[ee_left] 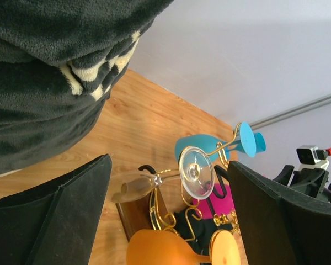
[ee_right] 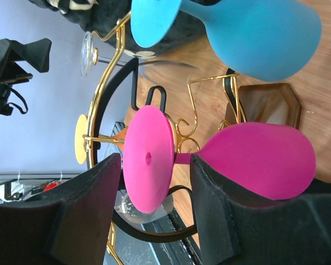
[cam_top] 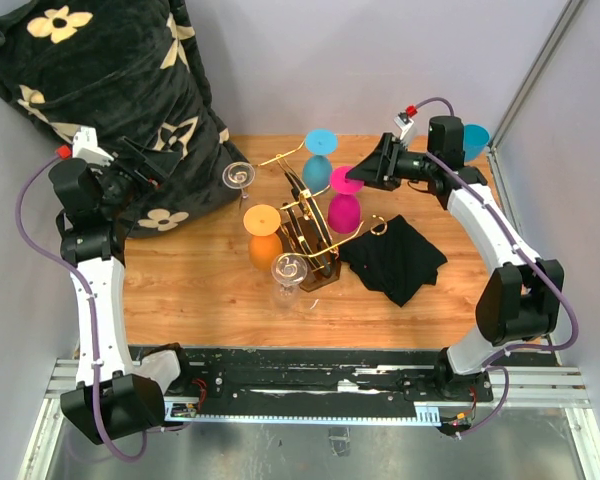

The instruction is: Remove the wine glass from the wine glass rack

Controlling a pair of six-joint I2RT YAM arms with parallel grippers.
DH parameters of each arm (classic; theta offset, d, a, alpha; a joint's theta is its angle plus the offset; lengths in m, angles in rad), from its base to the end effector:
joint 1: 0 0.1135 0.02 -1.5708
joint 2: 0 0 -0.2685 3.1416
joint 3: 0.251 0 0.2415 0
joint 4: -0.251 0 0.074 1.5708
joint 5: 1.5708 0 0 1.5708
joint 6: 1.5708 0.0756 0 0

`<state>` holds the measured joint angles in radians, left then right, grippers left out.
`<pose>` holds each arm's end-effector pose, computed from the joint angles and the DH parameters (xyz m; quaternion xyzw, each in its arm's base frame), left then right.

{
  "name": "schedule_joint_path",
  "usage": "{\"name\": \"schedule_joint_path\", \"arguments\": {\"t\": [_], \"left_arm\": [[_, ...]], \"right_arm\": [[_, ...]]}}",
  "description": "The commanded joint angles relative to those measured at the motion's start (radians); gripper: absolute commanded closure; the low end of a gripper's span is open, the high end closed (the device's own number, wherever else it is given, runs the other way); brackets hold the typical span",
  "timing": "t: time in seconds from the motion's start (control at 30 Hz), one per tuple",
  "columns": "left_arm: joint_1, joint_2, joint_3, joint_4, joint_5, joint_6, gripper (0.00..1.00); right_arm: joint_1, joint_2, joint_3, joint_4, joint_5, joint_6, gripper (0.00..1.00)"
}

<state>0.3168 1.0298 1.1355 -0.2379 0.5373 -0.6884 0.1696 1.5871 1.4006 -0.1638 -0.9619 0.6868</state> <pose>0.2456 0.0398 0.4097 -0.1961 0.7198 -0.3136 0.5874 0.3596 0.1245 0.3573 -0.0705 0.7702 0.5559 0.3048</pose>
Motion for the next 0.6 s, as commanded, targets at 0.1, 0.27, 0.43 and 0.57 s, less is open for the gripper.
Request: {"name": "schedule_joint_path", "arguments": {"t": [0.1,0.27,0.43,0.57], "left_arm": [[-0.001,-0.007,0.029,-0.01,0.012,0.013,0.09],[-0.002,0.022,0.029,-0.041,0.016,0.039,0.11],[-0.016,0.056,0.027,-0.069,0.021,0.061,0.13],[-0.081,0.095,0.049,-0.123,-0.062,0.101,0.14]], "right_arm": [[0.008,-0.048,0.001,-0.068,0.022,-0.065,0.62],[0.007,-0.057,0.006,-0.101,0.046,-0.085,0.67],[0.007,-0.063,0.006,-0.109,0.044,-0.087,0.95],[0.005,-0.074,0.007,-0.124,0.053,-0.093,0.99]]}}
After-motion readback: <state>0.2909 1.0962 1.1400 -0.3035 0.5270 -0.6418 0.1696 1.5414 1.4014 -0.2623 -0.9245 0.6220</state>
